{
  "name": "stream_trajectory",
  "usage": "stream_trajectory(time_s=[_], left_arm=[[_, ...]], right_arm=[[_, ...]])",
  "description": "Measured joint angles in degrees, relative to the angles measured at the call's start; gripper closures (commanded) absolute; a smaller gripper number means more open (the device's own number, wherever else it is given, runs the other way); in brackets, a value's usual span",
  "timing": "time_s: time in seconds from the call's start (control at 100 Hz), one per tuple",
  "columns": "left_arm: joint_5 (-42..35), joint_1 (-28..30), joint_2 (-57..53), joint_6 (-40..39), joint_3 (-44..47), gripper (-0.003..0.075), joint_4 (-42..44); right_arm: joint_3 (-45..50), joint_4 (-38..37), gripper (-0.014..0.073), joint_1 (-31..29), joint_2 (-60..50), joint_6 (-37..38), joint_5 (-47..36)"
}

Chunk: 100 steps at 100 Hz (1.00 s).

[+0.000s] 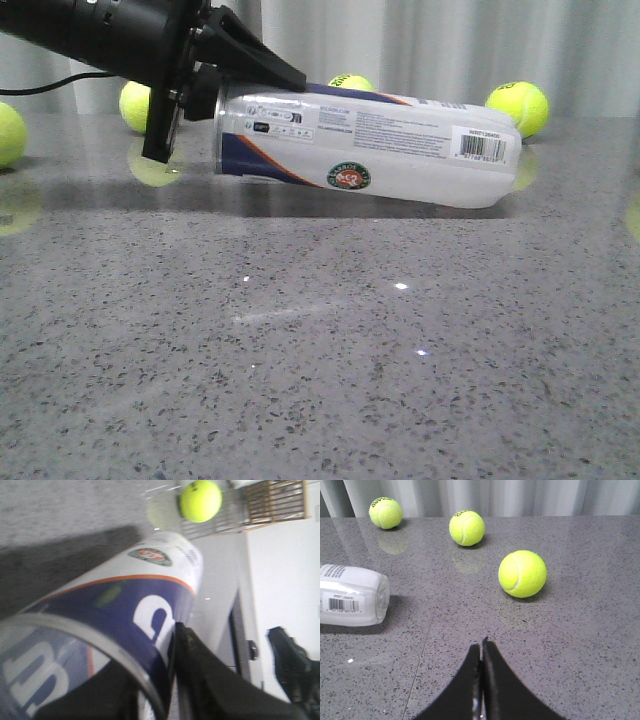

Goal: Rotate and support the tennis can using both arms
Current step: 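Grasp the open end of the can with the left gripper, then lift the can's open end with the left gripper, tilting it upright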

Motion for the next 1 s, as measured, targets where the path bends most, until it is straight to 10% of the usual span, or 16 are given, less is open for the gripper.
stream_trajectory(time_s=[0.45,1.0], left_arm=[[0.06,0.00,-1.20,4.78,-0.25,0.0741,-4.22],[-1.56,0.00,-23.84,0.57,-1.58,0.0741,15.57]], right_arm=[[0.00,0.00,0.0652,0.00,0.00,0.00,0.03],[0.00,0.00,0.0652,0.00,0.00,0.00,0.03]])
